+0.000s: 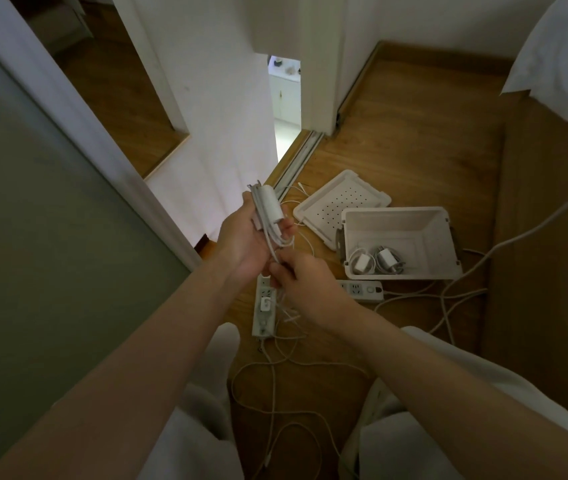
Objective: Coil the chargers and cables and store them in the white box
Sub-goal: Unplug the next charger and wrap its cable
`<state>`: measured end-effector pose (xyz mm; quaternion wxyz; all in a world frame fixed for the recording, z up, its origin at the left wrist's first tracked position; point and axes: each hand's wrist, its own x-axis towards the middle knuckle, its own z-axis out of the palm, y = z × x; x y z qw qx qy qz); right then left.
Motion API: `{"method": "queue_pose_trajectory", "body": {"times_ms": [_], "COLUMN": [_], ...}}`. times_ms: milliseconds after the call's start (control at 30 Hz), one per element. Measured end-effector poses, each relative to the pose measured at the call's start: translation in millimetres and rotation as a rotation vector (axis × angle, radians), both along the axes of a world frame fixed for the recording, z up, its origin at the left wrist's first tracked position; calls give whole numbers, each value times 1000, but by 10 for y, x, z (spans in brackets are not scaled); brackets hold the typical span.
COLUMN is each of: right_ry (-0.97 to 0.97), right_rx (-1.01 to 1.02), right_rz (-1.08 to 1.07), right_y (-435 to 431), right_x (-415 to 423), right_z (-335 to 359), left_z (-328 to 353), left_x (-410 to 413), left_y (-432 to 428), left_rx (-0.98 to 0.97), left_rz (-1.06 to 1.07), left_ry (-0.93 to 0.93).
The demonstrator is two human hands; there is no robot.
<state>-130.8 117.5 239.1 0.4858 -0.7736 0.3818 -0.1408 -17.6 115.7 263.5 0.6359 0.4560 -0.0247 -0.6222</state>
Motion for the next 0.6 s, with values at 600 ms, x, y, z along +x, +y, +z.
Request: {"method": "queue_pose_trajectory", "body": {"times_ms": [600], "right_ry": [229], "right_rx": [-409], "right_rz": [162], "right_y": [-310], "right_x": [-156], "right_z": [-14], "left_z": [35], "left_x": [246], "left_y": [4], "left_rx": [-104], "left_rz": [-114], "left_ry": [6]}}
